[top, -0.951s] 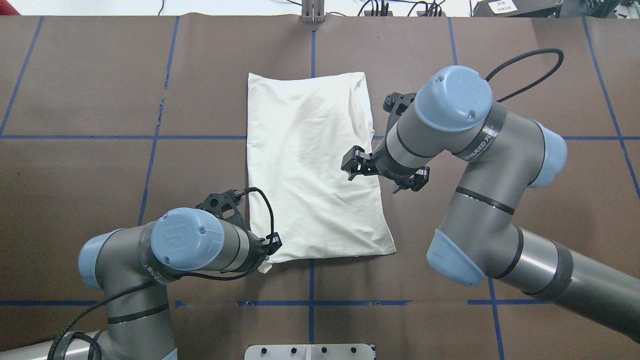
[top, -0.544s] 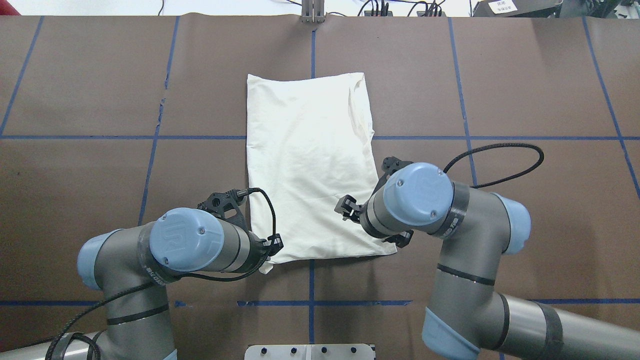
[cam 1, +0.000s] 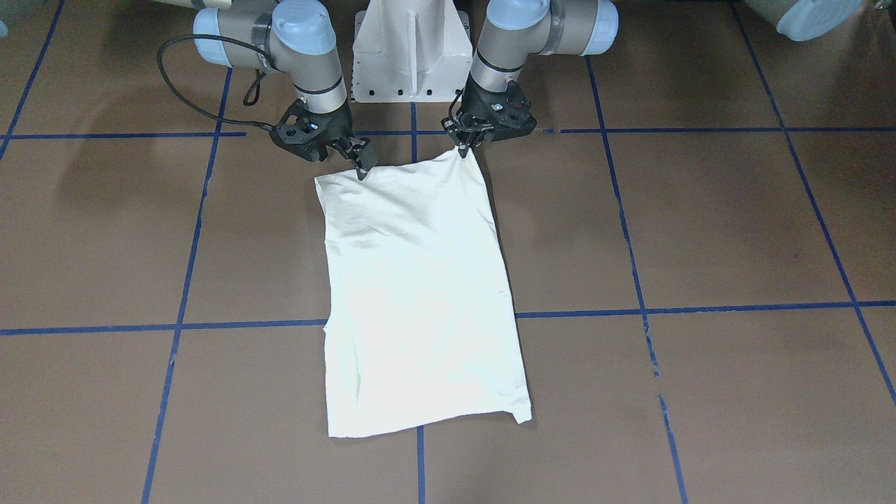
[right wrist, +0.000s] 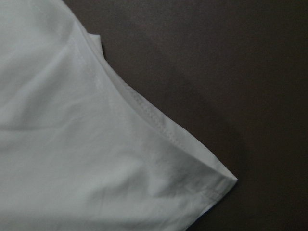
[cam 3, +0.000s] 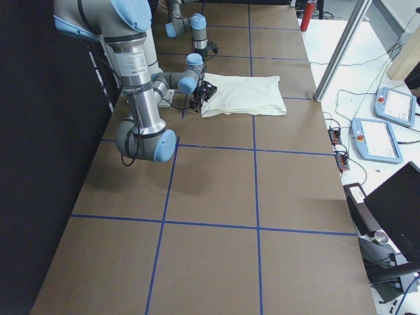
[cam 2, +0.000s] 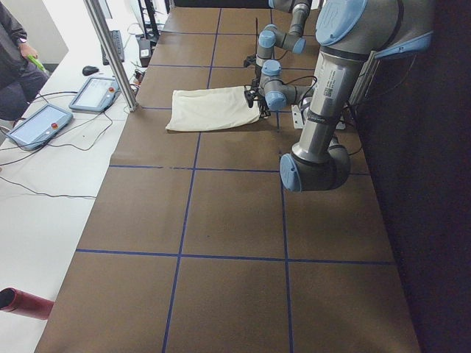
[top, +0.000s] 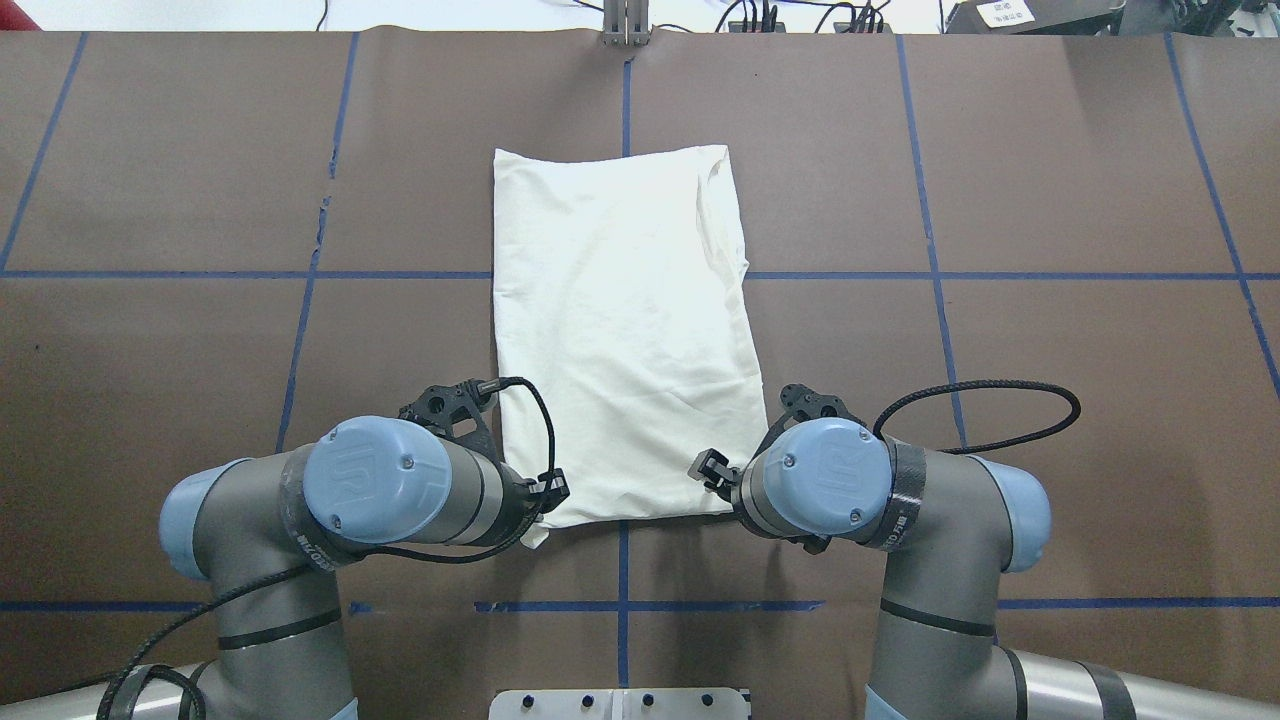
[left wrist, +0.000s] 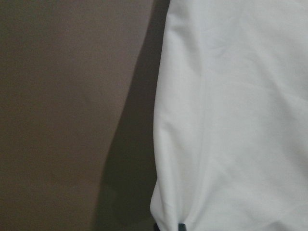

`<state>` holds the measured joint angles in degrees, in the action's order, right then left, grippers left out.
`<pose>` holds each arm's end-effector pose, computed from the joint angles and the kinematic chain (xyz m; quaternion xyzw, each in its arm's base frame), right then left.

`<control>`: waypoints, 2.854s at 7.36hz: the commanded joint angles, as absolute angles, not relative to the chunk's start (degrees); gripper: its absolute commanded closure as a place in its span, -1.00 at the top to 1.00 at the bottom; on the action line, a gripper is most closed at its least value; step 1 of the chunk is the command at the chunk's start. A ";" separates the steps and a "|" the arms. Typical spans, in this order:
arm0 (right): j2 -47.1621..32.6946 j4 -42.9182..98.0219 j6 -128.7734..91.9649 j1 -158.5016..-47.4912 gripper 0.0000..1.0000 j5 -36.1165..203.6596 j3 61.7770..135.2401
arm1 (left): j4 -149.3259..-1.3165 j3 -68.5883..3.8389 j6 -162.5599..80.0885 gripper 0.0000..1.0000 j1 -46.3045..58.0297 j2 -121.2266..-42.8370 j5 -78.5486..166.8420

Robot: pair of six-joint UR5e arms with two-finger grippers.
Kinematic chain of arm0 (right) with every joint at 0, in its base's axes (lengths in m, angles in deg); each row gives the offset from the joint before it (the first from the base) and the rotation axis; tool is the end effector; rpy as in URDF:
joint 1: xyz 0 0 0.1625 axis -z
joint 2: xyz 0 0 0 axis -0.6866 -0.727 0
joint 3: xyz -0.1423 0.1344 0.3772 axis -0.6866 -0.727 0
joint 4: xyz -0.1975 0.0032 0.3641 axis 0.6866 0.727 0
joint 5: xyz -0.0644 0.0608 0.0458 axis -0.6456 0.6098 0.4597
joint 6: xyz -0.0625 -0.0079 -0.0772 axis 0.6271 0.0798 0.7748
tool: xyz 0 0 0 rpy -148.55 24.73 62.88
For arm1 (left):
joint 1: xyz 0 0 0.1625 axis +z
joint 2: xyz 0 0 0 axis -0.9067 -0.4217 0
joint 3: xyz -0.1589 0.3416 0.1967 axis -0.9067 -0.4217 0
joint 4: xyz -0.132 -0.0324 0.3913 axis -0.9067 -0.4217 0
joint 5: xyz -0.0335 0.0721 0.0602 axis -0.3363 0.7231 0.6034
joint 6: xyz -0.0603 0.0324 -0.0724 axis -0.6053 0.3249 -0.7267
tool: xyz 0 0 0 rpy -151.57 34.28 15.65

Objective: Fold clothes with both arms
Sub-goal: 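Grasp both near corners of the shirt with both grippers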

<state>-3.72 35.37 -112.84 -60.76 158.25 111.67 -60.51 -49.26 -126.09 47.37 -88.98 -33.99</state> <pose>-0.5487 -0.2980 0.2995 -0.0722 -0.3815 0.2786 0.8784 0.5433 -0.2956 0.2409 -0.0414 0.4708 -0.1692 0.8649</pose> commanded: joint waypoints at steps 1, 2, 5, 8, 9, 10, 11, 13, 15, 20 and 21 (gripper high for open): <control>-3.35 35.44 -112.65 -60.51 1.00 157.17 110.72 | -60.82 -49.07 -126.09 -1.00 47.39 -88.81 -33.99; -3.00 35.36 -112.56 -60.59 1.00 156.82 110.02 | -60.82 -48.98 -126.09 -1.00 47.39 -88.72 -33.90; -0.71 35.36 -111.68 -61.38 1.00 156.81 107.47 | -60.82 -48.98 -126.09 -1.00 47.48 -88.72 -33.99; -0.53 35.44 -111.68 -61.38 0.98 156.99 106.85 | -60.82 -48.90 -126.09 -1.00 47.48 -88.72 -33.90; -0.44 35.36 -111.68 -61.38 0.32 156.99 106.94 | -60.82 -48.90 -126.09 -1.00 47.48 -88.72 -33.99; -0.44 35.44 -111.59 -61.38 -0.30 157.08 106.94 | -60.82 -48.98 -126.09 -1.00 47.48 -88.72 -33.99; -0.44 35.44 -111.59 -61.38 -0.71 157.16 107.03 | -60.82 -48.98 -126.09 -1.00 47.48 -88.72 -33.90; -0.36 35.44 -111.50 -62.08 -1.00 157.52 107.46 | -60.82 -48.98 -126.09 -1.00 47.48 -88.80 -33.99; 0.87 35.53 -111.24 -62.79 -1.00 157.60 107.38 | -60.82 -48.98 -126.09 -1.00 47.48 -88.98 -33.99; -0.17 35.53 -110.80 -63.14 -1.00 158.56 112.44 | -60.64 -53.00 -125.82 -1.00 47.57 -88.28 -34.08; -1.75 36.05 -110.89 -62.10 -1.00 159.35 117.52 | -60.30 -55.29 -125.82 -1.00 48.09 -87.84 -34.08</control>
<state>-0.09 35.63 -110.85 -62.78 158.44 112.22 -60.58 -52.54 -125.91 47.65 -88.41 -34.06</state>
